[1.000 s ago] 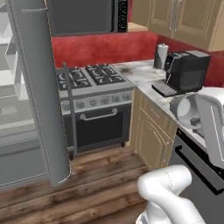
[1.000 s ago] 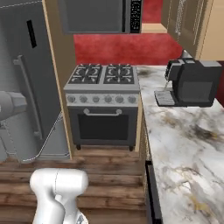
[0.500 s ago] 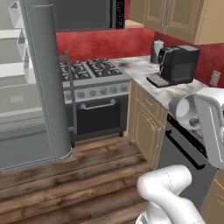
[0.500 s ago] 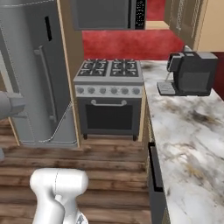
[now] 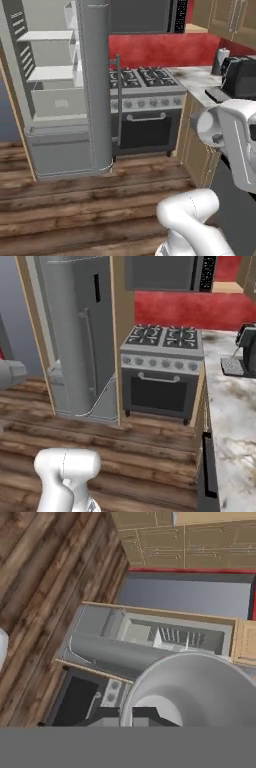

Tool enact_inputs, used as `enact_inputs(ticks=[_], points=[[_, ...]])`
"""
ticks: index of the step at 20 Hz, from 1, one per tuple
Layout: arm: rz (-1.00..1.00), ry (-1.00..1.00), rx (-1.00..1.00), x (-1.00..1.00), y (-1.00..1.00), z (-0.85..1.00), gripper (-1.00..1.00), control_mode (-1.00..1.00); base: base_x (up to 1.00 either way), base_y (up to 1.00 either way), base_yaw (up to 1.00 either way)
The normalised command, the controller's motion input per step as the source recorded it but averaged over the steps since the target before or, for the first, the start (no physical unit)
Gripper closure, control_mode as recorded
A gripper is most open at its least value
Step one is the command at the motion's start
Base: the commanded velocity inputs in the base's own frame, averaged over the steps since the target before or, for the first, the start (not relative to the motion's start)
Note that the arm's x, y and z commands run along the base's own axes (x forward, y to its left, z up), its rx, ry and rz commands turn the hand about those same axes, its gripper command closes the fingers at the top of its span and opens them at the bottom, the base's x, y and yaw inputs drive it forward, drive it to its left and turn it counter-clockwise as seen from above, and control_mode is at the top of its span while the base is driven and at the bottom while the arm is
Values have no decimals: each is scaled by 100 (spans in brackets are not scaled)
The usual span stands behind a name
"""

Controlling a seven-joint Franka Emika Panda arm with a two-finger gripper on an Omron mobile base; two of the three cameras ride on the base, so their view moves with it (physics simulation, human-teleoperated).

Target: There is a bowl on the dining counter. Grab a lemon wedge from the fridge and place it in the bowl. Then get the liquor bottle and glass cup from the cabinet and place them next to the bowl.

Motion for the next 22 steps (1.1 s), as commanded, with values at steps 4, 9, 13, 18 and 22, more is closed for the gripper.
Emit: enact_inputs(ticks=[4,9,13,18,22], points=[[0,0,0,0,0,0,100,100,-37,80,51],[0,0,0,0,0,0,100,100,-20,84,57],[0,0,0,0,0,0,100,100,0,71,62],[0,0,0,0,0,0,100,100,13,57,60],[0,0,0,0,0,0,100,100,33,40,60]])
